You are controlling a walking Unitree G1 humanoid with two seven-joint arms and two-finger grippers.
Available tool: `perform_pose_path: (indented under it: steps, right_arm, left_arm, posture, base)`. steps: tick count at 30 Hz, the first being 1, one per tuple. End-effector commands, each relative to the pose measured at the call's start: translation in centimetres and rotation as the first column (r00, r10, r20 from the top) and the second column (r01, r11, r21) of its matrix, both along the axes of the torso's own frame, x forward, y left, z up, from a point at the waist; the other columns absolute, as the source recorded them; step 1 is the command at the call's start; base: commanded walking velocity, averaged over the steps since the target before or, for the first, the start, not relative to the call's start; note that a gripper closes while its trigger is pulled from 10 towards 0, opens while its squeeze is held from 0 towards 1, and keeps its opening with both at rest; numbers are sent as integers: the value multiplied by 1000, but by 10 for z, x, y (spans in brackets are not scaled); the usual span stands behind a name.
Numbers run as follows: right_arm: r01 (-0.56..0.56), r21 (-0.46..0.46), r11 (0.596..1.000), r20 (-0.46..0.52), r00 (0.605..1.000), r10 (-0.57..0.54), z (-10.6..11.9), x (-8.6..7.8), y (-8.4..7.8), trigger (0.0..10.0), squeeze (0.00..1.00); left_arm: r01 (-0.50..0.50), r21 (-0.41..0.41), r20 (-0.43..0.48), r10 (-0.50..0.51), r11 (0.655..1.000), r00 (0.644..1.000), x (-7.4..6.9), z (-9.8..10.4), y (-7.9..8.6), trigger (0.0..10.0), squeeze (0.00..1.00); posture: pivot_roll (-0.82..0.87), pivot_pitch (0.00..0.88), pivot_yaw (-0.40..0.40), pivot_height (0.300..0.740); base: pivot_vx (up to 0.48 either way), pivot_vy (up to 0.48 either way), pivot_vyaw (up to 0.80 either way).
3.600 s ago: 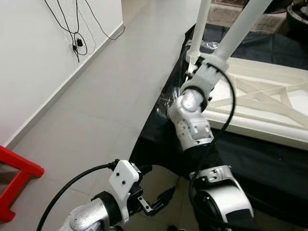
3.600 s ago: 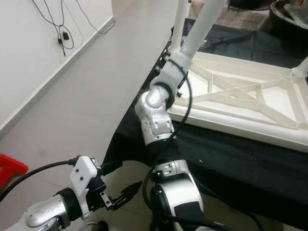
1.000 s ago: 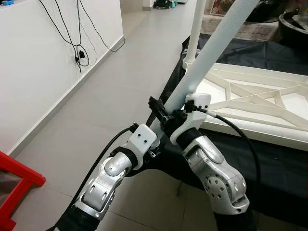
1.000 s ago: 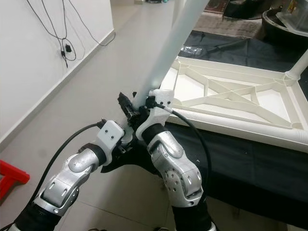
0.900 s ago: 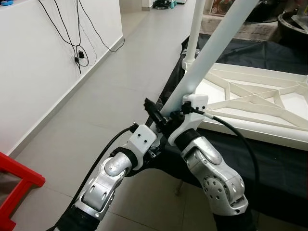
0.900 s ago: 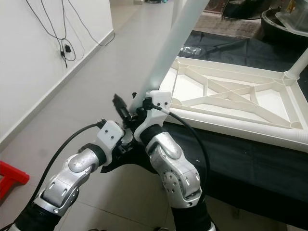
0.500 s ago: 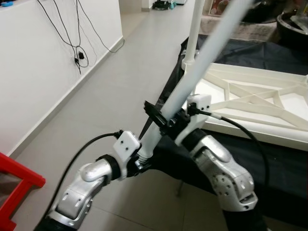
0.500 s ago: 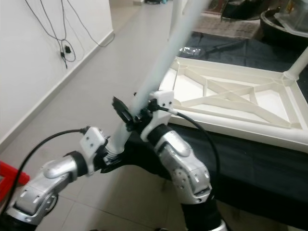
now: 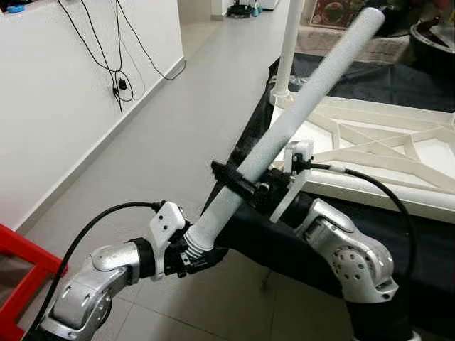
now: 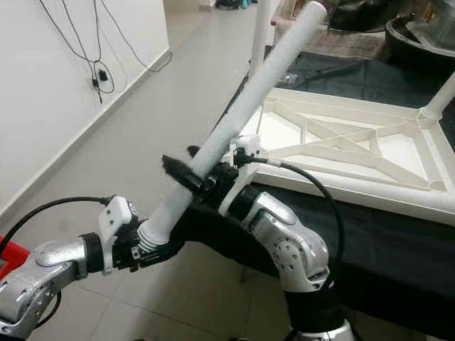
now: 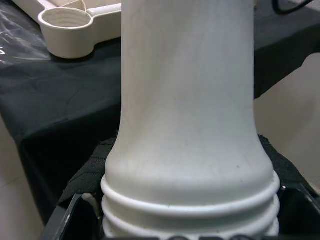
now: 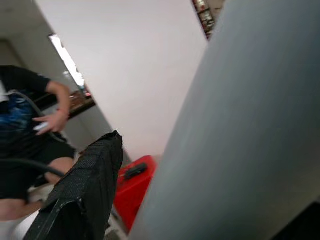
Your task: Building children table
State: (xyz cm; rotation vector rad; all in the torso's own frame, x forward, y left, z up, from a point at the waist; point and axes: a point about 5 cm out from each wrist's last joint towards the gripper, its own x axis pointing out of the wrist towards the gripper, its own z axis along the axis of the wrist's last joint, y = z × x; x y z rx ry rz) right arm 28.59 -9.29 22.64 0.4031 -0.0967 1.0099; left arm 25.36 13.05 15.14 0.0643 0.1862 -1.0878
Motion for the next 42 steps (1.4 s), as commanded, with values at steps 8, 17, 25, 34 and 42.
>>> perform_pose_path:
  steps: [8,17,25,34,42]
  right_arm:
    - [-153,-2,988,18,988,153,3,-7,10,10000,0]
    - [-217,-6,976,3,976,217,4,-6,11,10000,0]
    - [-260,3,966,-18,965,260,2,-9,13,10000,0]
    - [-320,6,947,-33,947,320,1,-16,17,10000,0]
    - [-364,7,931,-37,931,364,2,-21,20,10000,0]
  left_arm:
    - [113,-106,-119,-125,988,985,-17,6,0,10000,0]
    - [220,-118,-184,-239,968,954,-31,6,-3,10000,0]
    - [232,-106,-195,-249,967,949,-33,4,-4,10000,0]
    - [236,-103,-207,-253,966,945,-34,2,-4,10000,0]
    - [238,-105,-219,-256,966,941,-36,1,-4,10000,0]
  posture:
    - [75,153,-14,740]
    - [72,156,-14,740]
    - [72,157,-15,740]
    - [67,161,-16,740]
    - [64,158,-14,740]
  base:
    - [0,0,0]
    - [0,0,0]
    - [0,0,0]
    - [0,0,0]
    - [0,0,0]
